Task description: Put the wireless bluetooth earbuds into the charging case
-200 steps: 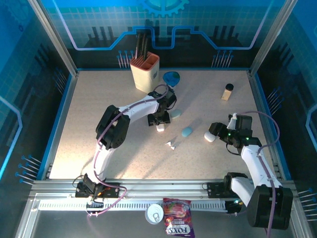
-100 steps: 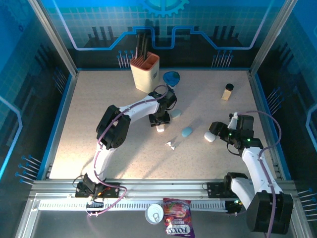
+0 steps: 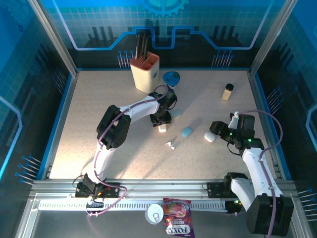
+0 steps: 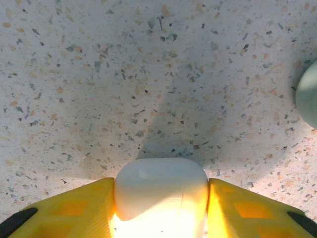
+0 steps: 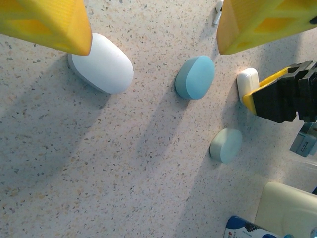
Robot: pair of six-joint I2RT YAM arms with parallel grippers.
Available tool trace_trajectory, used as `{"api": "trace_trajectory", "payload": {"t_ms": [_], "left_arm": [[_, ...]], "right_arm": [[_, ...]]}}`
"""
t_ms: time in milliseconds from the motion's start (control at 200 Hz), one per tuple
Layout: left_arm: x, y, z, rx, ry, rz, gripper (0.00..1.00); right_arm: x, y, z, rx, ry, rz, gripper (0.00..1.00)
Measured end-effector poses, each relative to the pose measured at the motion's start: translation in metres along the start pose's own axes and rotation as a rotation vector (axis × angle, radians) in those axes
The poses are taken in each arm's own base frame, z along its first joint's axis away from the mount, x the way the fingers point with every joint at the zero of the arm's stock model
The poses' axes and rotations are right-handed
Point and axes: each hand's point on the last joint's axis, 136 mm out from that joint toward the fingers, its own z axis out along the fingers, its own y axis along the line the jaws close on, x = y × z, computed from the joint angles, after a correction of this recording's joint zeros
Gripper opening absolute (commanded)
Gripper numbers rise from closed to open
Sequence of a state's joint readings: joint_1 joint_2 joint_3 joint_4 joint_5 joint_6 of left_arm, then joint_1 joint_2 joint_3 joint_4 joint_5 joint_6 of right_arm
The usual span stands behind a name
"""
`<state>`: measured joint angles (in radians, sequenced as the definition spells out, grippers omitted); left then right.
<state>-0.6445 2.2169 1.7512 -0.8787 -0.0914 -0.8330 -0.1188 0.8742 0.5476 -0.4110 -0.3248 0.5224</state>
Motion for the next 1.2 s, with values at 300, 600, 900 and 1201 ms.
{"api": "trace_trajectory", "payload": {"t_ms": [300, 600, 900, 1201], "left_arm": [[0.0, 0.0, -0.002, 0.003, -0.003, 0.0, 0.45], [0.006, -0.015, -0.048, 0.161, -0.011, -0.009, 0.45], [0.002, -0.023, -0.117, 0.424, -0.059, -0.123, 0.46], [0.002, -0.03, -0.132, 0.52, -0.051, -0.177, 0.46]], "right_arm": [[-0.004, 0.016, -0.007, -0.043, -0.013, -0.033, 0.68], [0.004, 0.087, -0.011, -0.262, -0.049, -0.238, 0.67], [0.034, 0.148, -0.001, -0.438, -0.039, -0.389, 0.67], [0.057, 0.174, 0.036, -0.458, 0.034, -0.395, 0.65]]}}
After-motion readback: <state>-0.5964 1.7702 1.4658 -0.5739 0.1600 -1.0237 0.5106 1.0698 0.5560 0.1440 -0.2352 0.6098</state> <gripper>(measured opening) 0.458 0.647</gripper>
